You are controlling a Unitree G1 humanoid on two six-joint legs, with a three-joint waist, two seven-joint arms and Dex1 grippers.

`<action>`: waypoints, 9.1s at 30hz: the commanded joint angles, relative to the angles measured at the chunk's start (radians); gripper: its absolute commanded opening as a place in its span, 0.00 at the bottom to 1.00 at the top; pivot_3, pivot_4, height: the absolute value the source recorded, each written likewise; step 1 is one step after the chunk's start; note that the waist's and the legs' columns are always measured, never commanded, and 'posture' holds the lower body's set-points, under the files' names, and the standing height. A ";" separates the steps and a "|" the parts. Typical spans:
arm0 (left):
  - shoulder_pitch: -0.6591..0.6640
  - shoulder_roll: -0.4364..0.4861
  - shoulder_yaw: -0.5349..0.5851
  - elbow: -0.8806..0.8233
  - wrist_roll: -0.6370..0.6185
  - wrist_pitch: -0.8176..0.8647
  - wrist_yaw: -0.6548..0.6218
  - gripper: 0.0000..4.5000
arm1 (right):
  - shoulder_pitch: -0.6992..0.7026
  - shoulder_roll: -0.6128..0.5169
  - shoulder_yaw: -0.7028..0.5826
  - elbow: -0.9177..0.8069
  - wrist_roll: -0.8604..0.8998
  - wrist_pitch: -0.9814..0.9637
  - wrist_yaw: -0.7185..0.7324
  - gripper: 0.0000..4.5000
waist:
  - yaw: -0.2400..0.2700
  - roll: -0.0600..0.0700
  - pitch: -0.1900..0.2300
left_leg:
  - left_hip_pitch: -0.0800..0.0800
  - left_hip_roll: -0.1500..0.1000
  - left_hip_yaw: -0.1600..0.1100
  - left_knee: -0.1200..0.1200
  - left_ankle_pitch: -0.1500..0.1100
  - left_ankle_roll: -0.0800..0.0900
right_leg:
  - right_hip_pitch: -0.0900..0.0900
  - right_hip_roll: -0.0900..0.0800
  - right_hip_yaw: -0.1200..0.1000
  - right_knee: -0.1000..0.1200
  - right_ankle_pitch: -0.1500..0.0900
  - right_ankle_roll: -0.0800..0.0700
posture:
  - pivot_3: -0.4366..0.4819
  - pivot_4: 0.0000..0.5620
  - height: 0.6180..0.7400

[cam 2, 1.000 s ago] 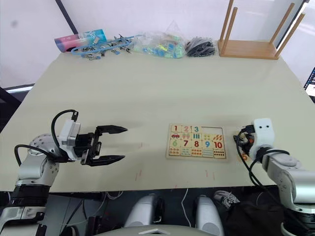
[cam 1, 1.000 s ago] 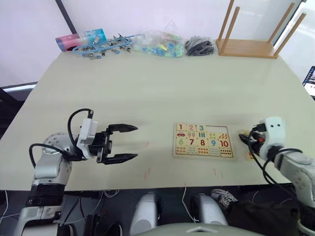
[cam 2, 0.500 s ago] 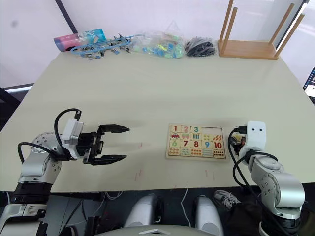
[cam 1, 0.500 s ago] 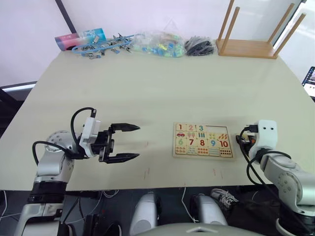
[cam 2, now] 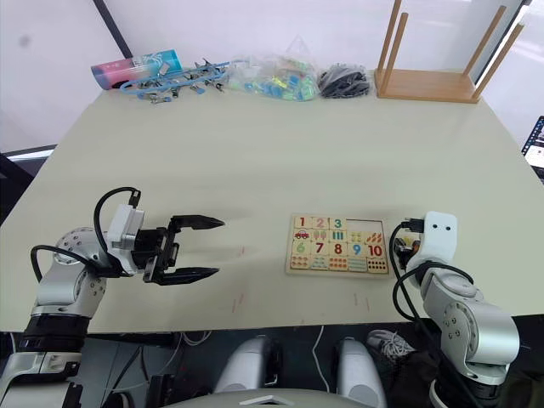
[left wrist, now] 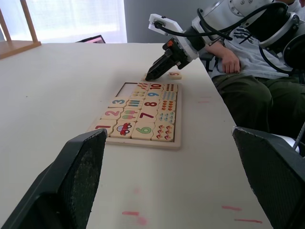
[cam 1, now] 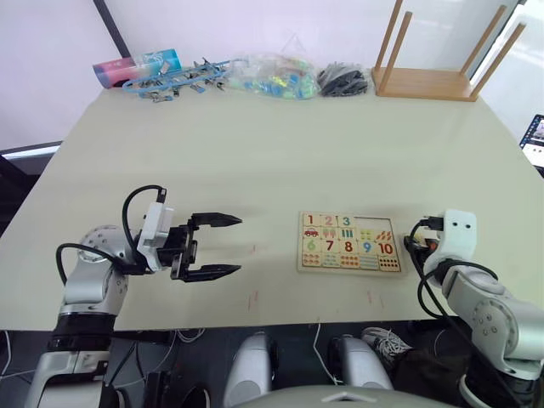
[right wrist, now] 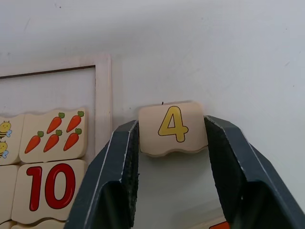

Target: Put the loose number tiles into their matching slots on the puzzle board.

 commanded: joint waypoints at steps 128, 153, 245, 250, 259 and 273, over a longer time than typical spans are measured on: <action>0.016 -0.016 0.063 -0.086 -0.037 0.025 0.118 1.00 | -0.790 -0.634 0.711 0.920 -0.445 -0.833 1.474 0.19 | -0.010 0.003 0.002 | -0.001 0.000 0.003 0.005 0.003 -0.004 | 0.001 0.004 0.004 0.002 0.002 0.002 | 0.48 0.27 0.99; 0.053 -0.007 0.083 -0.180 -0.064 0.099 0.166 1.00 | -0.811 -0.572 0.830 0.839 -0.510 -0.665 1.423 0.19 | -0.015 0.003 0.002 | -0.001 0.001 0.003 0.005 0.003 -0.004 | 0.001 0.004 0.004 0.002 0.003 0.004 | 0.48 0.27 0.99; 0.033 -0.010 0.082 -0.153 -0.057 0.093 0.135 1.00 | -0.285 -0.465 0.412 0.859 -0.157 -1.037 1.068 0.01 | -0.014 0.001 0.001 | 0.000 0.001 0.002 0.005 0.002 -0.003 | 0.002 0.005 0.004 0.001 0.003 0.004 | 0.48 0.27 0.99; 0.029 -0.008 0.081 -0.153 -0.058 0.096 0.134 1.00 | -0.281 -0.469 0.433 0.880 -0.178 -1.023 1.062 0.01 | -0.015 -0.001 0.000 | 0.001 0.001 0.002 0.005 0.002 -0.003 | 0.003 0.005 0.004 0.001 0.003 0.003 | 0.48 0.27 0.99; 0.021 -0.007 0.080 -0.147 -0.058 0.096 0.130 1.00 | -0.303 -0.476 0.429 0.886 -0.167 -1.027 1.066 0.01 | -0.014 -0.002 -0.001 | 0.002 0.001 0.002 0.005 0.001 -0.001 | 0.004 0.005 0.004 0.002 0.001 0.001 | 0.48 0.27 0.99; 0.007 -0.013 0.077 -0.133 -0.052 0.090 0.121 1.00 | -0.301 -0.458 0.455 0.865 -0.160 -1.023 1.083 0.01 | -0.015 -0.002 -0.001 | 0.002 0.001 0.002 0.005 0.001 -0.001 | 0.004 0.005 0.004 0.002 0.001 0.001 | 0.48 0.27 0.99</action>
